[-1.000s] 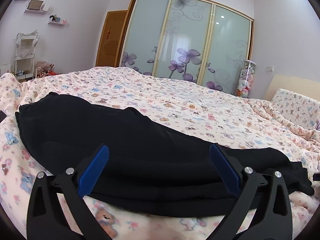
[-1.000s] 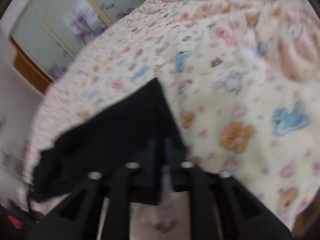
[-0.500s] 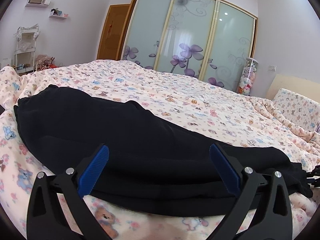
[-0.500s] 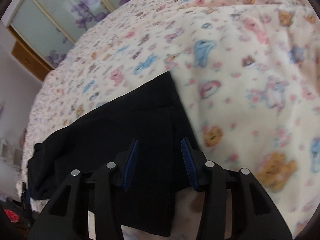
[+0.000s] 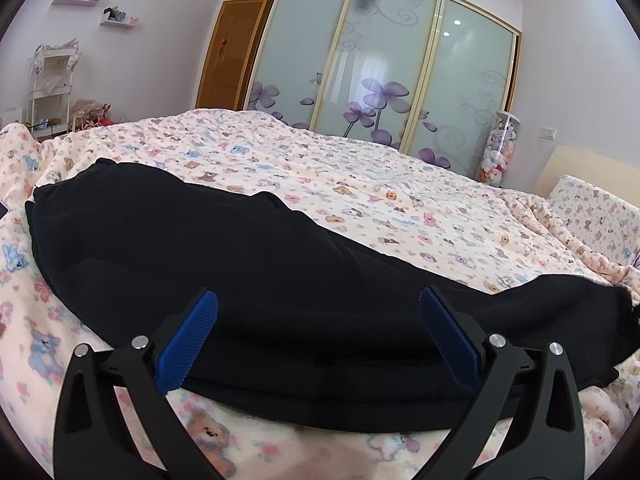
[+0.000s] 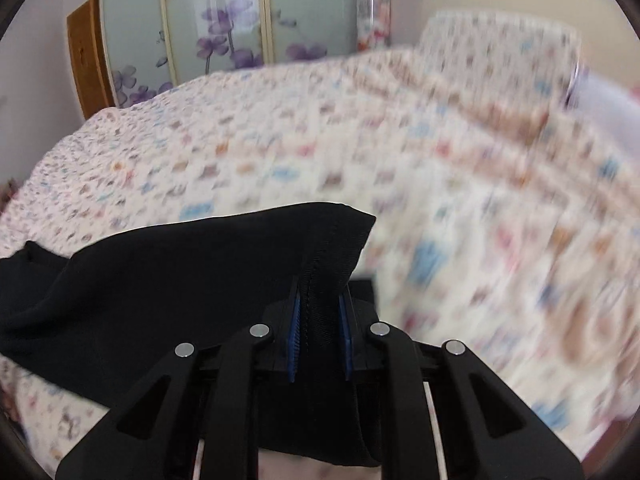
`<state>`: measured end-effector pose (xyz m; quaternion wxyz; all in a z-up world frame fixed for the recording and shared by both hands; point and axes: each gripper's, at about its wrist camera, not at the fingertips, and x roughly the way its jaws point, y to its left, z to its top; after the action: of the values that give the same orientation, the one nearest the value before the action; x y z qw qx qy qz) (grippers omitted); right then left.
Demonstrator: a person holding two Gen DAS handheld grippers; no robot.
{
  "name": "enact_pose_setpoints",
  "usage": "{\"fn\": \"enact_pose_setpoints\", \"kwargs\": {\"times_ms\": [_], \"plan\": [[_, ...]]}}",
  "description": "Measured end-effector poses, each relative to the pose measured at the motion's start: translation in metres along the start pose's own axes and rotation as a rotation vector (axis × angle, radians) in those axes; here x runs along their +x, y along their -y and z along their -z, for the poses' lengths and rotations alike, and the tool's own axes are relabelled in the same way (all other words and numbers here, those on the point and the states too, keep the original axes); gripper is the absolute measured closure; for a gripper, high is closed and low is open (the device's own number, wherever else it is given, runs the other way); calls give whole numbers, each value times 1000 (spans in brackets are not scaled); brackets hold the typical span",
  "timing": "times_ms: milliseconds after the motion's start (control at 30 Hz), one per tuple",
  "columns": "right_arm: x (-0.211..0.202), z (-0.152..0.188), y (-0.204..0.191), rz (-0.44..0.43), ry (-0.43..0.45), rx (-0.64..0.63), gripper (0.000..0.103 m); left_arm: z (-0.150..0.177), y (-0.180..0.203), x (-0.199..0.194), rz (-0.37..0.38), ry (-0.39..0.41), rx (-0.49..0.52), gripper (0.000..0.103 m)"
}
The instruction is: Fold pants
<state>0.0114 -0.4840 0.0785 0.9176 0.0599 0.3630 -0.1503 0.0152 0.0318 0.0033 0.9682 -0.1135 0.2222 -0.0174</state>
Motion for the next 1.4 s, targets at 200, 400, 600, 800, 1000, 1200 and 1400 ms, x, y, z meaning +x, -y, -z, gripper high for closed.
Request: {"fn": "enact_pose_setpoints", "kwargs": {"times_ms": [200,400,600,800,1000,1200,1400], "plan": [[78,29,4,153,-259,-46,85,-1,-1,1,-2,-9,-7,2],[67,35,0,233,-241,-62,36,-6,-17,-12,-18,68,-103,2],[5,9,-32,113,-67,-77,23,-12,-45,-33,-134,205,-249,2],[-7,-20,-180,-422,-89,-244,27,-11,-77,-36,-257,200,-419,2],[36,-29,-358,-653,-205,-407,44,-7,-91,-31,-284,175,-512,2],[90,-25,-443,-723,-303,-406,46,-9,-87,-26,-221,135,-519,2],[118,-2,-488,-711,-396,-423,47,-8,-86,-24,-182,112,-532,2]]}}
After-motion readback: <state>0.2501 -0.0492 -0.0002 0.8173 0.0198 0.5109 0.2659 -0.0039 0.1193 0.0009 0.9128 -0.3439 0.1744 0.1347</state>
